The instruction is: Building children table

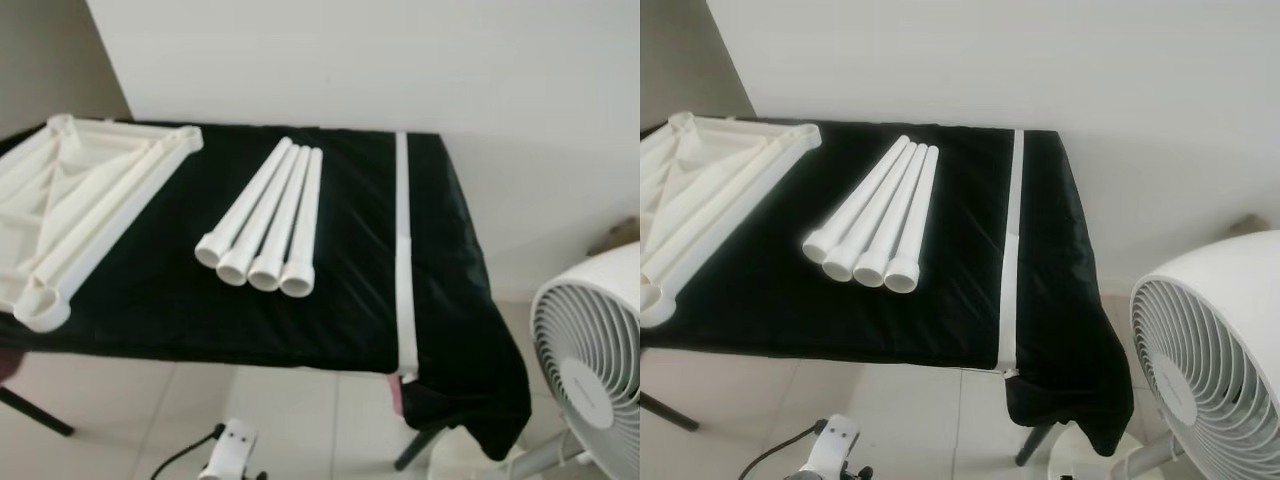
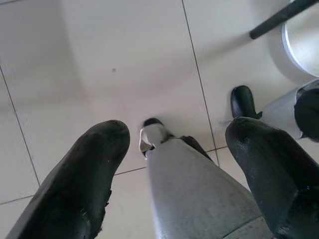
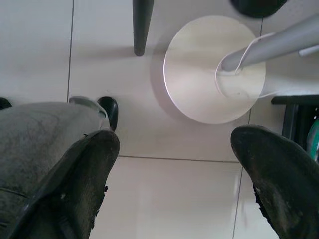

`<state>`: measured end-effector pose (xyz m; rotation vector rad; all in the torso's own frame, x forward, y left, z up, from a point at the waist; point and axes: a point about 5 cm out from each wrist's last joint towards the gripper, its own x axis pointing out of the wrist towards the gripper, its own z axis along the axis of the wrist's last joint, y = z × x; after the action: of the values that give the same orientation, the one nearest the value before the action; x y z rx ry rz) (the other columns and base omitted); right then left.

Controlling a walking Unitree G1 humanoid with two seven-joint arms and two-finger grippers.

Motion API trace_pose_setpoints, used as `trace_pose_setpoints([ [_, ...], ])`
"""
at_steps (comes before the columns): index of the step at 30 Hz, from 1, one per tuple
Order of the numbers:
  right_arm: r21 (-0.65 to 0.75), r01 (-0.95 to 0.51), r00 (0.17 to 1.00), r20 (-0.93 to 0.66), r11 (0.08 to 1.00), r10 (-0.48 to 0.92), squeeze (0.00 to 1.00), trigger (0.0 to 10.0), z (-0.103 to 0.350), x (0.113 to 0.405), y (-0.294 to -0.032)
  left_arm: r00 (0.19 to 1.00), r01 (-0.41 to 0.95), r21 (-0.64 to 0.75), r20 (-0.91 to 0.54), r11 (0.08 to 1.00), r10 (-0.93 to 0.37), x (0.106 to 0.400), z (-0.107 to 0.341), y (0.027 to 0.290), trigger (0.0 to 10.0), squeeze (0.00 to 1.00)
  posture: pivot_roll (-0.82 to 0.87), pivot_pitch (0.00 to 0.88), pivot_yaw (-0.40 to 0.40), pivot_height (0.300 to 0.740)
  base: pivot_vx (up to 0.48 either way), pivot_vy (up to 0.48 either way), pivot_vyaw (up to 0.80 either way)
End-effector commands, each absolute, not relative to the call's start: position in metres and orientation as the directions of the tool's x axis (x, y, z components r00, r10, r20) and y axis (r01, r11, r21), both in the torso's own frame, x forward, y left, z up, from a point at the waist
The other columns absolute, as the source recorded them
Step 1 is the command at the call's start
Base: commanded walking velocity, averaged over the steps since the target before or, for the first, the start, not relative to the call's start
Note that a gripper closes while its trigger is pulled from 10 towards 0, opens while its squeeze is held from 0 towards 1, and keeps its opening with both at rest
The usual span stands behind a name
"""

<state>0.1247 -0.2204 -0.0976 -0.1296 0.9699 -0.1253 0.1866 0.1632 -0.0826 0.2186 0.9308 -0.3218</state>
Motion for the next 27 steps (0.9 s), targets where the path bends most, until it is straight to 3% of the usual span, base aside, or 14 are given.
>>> trace_pose_setpoints([
  [1, -0.170, 0.012, 0.566, -0.811, 0.985, -0.147, 0.00, 10.0, -0.096, 0.129, -0.220, 0.538, 0.417, 0.087, -0.826, 0.905, -0.168, 0.180, -0.086, 0.161, 10.0, 0.00, 0.10, 0.000, -0.060, 0.740, 0.000, 0.000, 0.00],
  [8, -0.175, -0.060, 0.590, -0.800, 0.983, -0.106, 0.00, 10.0, -0.092, 0.145, -0.218, 0.544, 0.388, 0.092, -0.826, 0.917, -0.147, 0.180, -0.086, 0.162, 10.0, 0.00, 0.16, 0.000, -0.082, 0.740, 0.000, 0.000, 0.00],
  [12, -0.176, -0.148, 0.636, -0.771, 0.973, -0.043, 0.00, 10.0, -0.084, 0.165, -0.212, 0.589, 0.319, 0.080, -0.797, 0.944, -0.132, 0.190, -0.082, 0.157, 10.0, 0.00, 0.18, 0.000, -0.093, 0.740, 0.000, 0.000, 0.00],
  [17, -0.127, -0.043, 0.701, -0.711, 0.991, -0.061, 0.00, 10.0, -0.073, 0.188, -0.209, 0.615, 0.343, 0.098, -0.775, 0.934, -0.145, 0.199, -0.077, 0.151, 10.0, 0.00, 0.16, 0.000, -0.052, 0.740, 0.000, 0.000, 0.00],
  [27, -0.079, -0.038, 0.716, -0.698, 0.996, -0.028, 0.00, 10.0, -0.075, 0.188, -0.192, 0.597, 0.442, 0.114, -0.777, 0.890, -0.197, 0.207, -0.073, 0.142, 10.0, 0.00, 0.10, 0.000, -0.026, 0.740, 0.000, 0.000, 0.00],
])
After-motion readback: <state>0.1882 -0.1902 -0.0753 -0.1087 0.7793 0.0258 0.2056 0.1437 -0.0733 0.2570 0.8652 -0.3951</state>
